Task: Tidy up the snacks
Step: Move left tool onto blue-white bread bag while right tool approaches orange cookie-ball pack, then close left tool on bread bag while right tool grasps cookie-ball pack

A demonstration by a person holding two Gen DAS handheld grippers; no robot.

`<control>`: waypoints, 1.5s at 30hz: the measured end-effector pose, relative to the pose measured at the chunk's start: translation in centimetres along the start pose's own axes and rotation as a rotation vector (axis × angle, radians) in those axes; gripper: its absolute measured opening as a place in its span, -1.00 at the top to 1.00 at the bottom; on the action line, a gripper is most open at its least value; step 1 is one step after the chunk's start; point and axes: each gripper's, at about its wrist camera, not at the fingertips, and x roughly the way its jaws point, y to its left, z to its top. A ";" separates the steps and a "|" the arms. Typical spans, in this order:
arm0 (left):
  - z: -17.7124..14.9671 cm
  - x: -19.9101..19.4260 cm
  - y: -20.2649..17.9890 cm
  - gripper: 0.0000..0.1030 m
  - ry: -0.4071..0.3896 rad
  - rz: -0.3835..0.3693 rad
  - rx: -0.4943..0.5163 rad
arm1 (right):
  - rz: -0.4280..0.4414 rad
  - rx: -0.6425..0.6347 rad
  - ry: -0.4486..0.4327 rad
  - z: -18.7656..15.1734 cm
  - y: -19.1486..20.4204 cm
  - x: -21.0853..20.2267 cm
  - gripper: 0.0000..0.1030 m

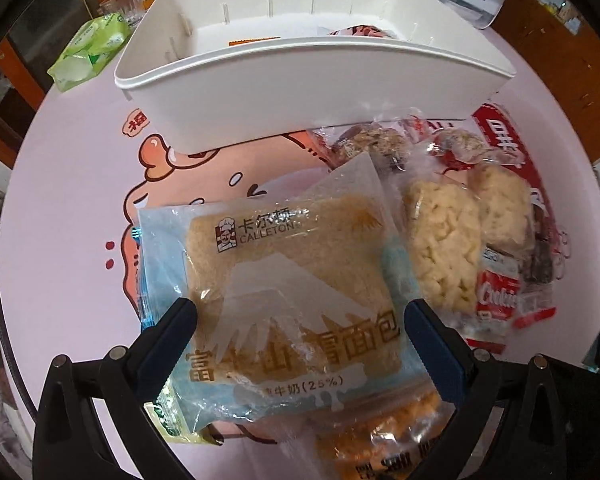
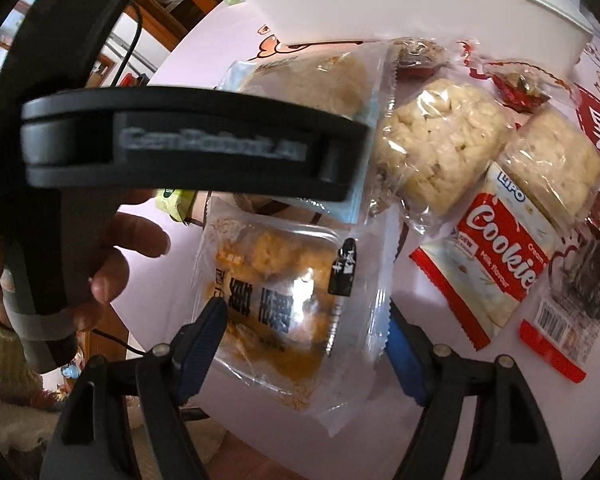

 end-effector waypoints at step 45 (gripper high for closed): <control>0.2 1.0 2.0 -0.62 -0.012 0.055 -0.084 | 0.056 -0.046 -0.022 -0.3 -1.1 -1.9 0.10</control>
